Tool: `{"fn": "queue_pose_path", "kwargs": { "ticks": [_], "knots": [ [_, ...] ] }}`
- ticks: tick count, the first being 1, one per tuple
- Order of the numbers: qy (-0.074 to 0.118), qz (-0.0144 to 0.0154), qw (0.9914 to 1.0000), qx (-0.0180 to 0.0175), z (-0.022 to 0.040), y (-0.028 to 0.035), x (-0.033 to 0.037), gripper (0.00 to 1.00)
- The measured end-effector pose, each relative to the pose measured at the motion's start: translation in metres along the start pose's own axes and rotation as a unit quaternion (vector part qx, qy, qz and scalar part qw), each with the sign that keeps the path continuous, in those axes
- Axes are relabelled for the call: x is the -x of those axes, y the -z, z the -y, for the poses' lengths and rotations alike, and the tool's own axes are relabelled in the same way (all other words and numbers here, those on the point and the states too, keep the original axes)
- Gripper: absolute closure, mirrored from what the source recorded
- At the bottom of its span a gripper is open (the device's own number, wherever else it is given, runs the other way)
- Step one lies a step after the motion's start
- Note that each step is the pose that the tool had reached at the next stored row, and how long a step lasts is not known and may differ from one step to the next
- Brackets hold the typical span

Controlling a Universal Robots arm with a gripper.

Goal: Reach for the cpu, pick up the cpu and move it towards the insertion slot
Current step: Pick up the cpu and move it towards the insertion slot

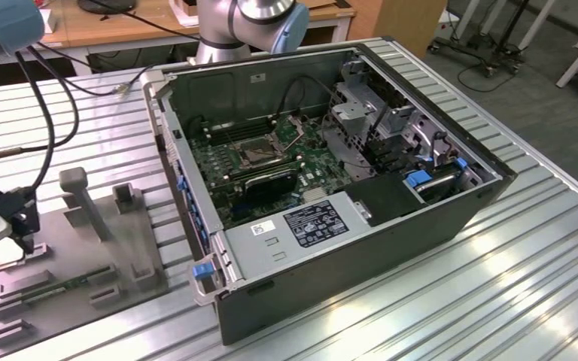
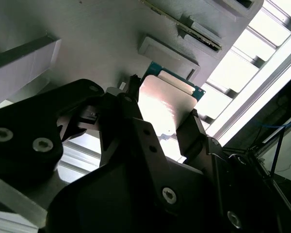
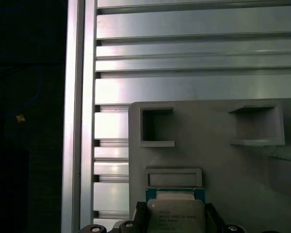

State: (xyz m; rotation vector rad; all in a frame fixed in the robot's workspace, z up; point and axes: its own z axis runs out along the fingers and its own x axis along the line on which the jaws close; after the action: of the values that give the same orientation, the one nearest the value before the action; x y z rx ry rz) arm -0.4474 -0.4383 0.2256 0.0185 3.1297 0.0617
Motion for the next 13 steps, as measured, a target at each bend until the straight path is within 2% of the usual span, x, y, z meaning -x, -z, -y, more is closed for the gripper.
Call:
{"fn": "queue_pose_path", "kwargs": {
  "ticks": [13],
  "knots": [
    [0.000, 0.0000, 1.00000, 0.0000, -0.0003, 0.0089, 0.0001, 0.45]
  ]
}}
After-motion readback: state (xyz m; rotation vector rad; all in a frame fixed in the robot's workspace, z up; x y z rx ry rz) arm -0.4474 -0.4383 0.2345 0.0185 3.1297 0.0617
